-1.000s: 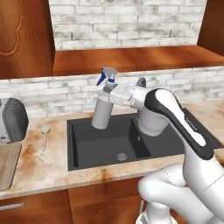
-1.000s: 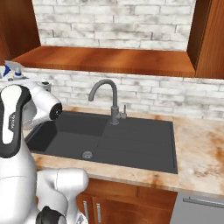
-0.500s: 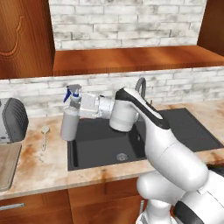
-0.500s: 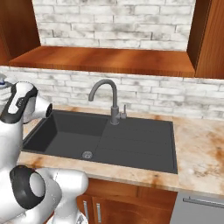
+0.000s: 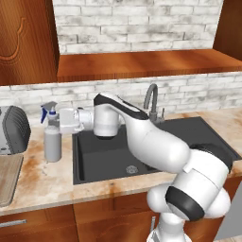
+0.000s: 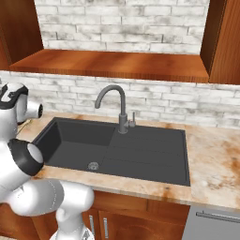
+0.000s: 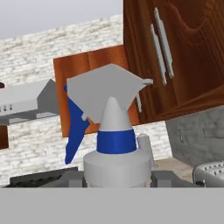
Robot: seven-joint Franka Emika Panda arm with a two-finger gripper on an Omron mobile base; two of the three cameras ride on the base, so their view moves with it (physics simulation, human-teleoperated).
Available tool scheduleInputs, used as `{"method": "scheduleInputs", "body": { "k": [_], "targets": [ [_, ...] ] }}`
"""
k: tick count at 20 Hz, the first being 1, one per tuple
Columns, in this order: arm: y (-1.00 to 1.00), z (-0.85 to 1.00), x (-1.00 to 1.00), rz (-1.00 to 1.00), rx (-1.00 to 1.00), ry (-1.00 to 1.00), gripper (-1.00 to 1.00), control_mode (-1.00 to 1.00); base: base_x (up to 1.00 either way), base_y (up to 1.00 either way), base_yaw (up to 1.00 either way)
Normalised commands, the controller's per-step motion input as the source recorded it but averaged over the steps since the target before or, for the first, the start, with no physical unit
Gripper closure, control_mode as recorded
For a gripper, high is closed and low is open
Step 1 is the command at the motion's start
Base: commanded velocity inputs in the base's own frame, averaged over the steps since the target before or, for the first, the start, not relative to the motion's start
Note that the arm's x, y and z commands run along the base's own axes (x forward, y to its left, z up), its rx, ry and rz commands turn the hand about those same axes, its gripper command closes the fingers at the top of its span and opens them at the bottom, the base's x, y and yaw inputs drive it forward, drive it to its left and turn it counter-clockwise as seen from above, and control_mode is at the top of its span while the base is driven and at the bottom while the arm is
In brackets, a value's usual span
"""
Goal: Grab the spray bottle from the shelves, then place it next to the cutting board for sanitizing. Then grab the dish brush from the countertop next to the sink and place it next to the cutting board.
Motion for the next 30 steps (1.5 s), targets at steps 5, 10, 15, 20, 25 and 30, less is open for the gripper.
{"method": "scheduleInputs", "body": {
  "k": [5,10,15,20,25,30],
  "targets": [
    [0.46,-0.57,0.04,0.01,0.0,0.0,1.0,-1.0,0.0,0.0,0.0],
    [0.37,-0.54,0.0,0.0,-0.05,-0.03,1.0,-1.0,0.0,0.0,0.0],
    [0.35,-0.23,0.05,0.0,-0.12,0.0,1.0,-1.0,0.0,0.0,0.0],
    [0.05,-0.41,0.02,0.0,-0.01,0.0,1.0,-1.0,0.0,0.0,0.0],
    [0.02,-0.4,0.03,0.01,0.0,-0.01,1.0,-1.0,0.0,0.0,0.0],
    [0.14,-0.39,0.0,0.02,0.0,-0.09,1.0,-1.0,0.0,0.0,0.0]
  ]
}}
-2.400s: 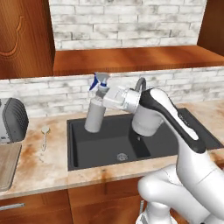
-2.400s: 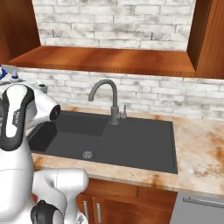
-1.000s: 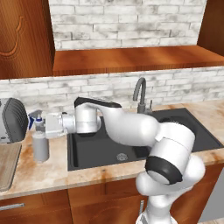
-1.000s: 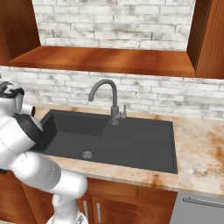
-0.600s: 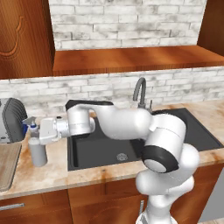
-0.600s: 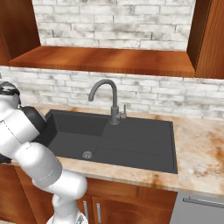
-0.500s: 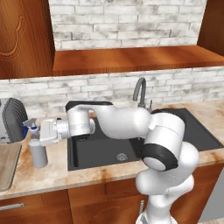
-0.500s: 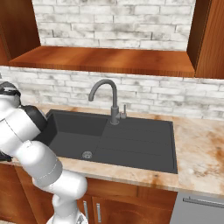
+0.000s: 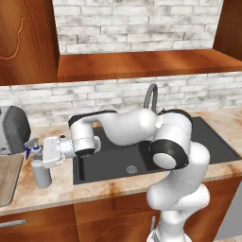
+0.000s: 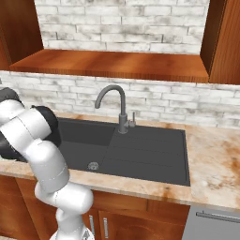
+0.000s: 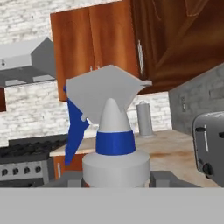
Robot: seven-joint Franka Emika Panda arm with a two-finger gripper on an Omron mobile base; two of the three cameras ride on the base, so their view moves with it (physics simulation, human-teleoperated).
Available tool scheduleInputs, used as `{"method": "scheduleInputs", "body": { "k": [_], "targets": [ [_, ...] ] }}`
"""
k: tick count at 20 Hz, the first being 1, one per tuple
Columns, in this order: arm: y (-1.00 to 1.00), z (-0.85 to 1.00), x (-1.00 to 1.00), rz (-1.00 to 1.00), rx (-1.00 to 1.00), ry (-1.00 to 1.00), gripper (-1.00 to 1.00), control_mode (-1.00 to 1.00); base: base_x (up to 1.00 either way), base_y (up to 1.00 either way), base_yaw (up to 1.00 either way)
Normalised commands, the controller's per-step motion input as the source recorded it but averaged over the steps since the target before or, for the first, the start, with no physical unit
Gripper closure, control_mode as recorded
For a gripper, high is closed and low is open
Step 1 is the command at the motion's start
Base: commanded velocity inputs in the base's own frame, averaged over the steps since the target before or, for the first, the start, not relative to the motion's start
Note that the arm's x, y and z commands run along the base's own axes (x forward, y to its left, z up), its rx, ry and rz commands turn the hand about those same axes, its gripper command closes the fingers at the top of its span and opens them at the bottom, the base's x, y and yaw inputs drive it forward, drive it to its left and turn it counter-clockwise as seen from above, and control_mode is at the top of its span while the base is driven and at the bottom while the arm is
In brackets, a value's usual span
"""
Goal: Grab the spray bottle from the shelves, then place it next to the cutting board for sanitizing. Then grab the dish brush from the countertop next to the sink and place it next to the cutting board.
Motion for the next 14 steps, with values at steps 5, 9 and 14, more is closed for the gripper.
{"method": "scheduleInputs", "body": {
  "k": [5,9,14],
  "targets": [
    [0.11,-0.53,0.0,0.02,0.01,-0.13,1.0,-1.0,0.0,0.0,0.0],
    [0.0,-0.43,0.0,0.02,0.03,-0.17,1.0,-1.0,0.0,0.0,0.0],
    [0.0,-0.45,0.0,0.02,0.05,-0.12,-1.0,-1.0,0.0,0.0,0.0]
  ]
}}
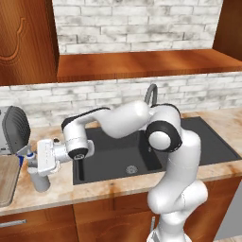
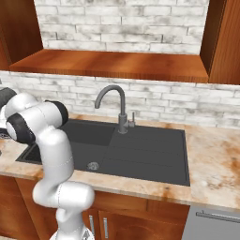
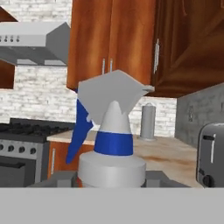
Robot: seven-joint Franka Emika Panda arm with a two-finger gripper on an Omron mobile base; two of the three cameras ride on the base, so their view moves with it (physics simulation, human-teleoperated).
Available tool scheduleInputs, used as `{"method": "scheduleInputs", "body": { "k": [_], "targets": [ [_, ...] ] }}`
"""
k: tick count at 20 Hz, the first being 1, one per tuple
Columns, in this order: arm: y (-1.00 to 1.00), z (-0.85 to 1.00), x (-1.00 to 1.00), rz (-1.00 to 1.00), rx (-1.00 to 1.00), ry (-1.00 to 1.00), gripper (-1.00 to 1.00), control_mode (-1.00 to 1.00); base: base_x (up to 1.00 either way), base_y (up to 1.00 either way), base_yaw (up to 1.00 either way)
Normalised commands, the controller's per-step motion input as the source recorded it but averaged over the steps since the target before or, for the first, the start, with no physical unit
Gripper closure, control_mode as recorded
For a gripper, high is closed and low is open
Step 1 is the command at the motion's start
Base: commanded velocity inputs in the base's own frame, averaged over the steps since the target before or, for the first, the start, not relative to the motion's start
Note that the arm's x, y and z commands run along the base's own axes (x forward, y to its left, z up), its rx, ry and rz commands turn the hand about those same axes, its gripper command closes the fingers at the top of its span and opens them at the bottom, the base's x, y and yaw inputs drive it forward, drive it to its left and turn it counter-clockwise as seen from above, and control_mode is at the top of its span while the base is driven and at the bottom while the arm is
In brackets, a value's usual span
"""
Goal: Grab the spray bottle from the shelves, then place it next to the cutting board for sanitizing. Then grab the dish brush from the countertop next to the sink and place it next to the cutting board.
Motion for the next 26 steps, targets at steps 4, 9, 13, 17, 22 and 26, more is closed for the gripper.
{"method": "scheduleInputs", "body": {
  "k": [4,9,13,17,22,26],
  "targets": [
    [-0.12,-0.32,0.0,0.01,0.05,-0.08,-1.0,-1.0,0.0,0.0,0.0],
    [-0.5,-0.15,-0.08,0.0,0.06,-0.07,-1.0,-1.0,0.0,0.0,0.0],
    [-0.35,-0.09,-0.01,0.0,0.08,-0.03,-1.0,-1.0,0.0,0.0,0.0],
    [-0.33,0.01,-0.08,0.0,0.05,-0.02,-1.0,-1.0,0.0,0.0,0.0],
    [-0.44,0.63,-0.35,-0.02,0.02,0.0,-1.0,-1.0,0.0,0.0,0.0],
    [-0.4,1.0,-0.44,-0.03,0.0,0.0,-1.0,-1.0,0.0,0.0,0.0]
  ]
}}
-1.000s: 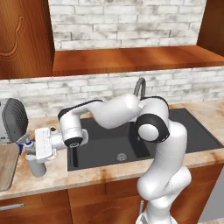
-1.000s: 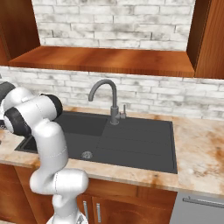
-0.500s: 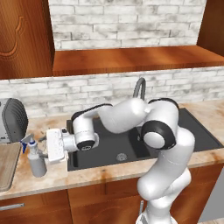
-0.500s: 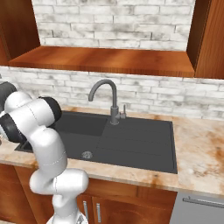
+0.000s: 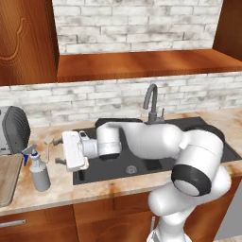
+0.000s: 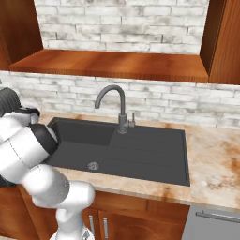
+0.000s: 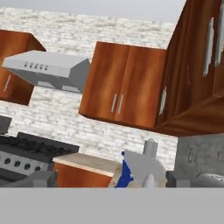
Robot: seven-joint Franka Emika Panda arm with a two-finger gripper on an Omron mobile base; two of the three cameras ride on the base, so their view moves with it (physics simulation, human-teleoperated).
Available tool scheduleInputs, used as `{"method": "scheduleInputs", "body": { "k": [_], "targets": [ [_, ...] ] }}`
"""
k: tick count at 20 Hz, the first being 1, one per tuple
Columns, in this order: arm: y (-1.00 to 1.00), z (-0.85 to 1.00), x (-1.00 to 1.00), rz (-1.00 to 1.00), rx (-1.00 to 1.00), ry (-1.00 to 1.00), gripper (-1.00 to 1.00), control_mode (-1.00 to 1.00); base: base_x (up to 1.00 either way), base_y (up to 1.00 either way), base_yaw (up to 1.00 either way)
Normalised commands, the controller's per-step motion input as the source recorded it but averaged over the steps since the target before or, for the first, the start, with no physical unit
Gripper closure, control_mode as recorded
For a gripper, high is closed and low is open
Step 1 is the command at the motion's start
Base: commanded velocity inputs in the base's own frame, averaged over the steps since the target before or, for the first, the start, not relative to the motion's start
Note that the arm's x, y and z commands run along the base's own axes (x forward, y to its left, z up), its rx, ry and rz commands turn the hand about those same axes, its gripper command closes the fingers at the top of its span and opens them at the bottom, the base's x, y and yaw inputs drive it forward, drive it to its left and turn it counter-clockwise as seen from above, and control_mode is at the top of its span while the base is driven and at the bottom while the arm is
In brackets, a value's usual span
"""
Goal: Grab the spray bottle from the shelves, then place it next to the cutting board for sanitizing. Then grab the dish brush from the countertop next to the sink and place it next to the cutting board.
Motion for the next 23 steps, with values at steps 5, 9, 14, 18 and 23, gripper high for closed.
{"method": "scheduleInputs", "body": {
  "k": [5,9,14,18,23],
  "targets": [
    [-0.34,0.88,-0.56,-0.01,0.0,0.01,-1.0,-1.0,0.0,0.0,0.0],
    [-0.5,0.88,-0.68,0.0,0.0,0.12,-1.0,-1.0,0.0,0.0,0.0],
    [-0.47,0.77,-0.75,0.0,0.0,0.12,-1.0,-1.0,0.0,0.0,0.0],
    [-0.64,0.67,-0.62,0.0,0.0,0.12,-1.0,-1.0,0.0,0.0,0.0],
    [-0.8,0.34,-0.52,0.0,0.0,0.14,-1.0,-1.0,0.0,0.0,0.0]
  ]
}}
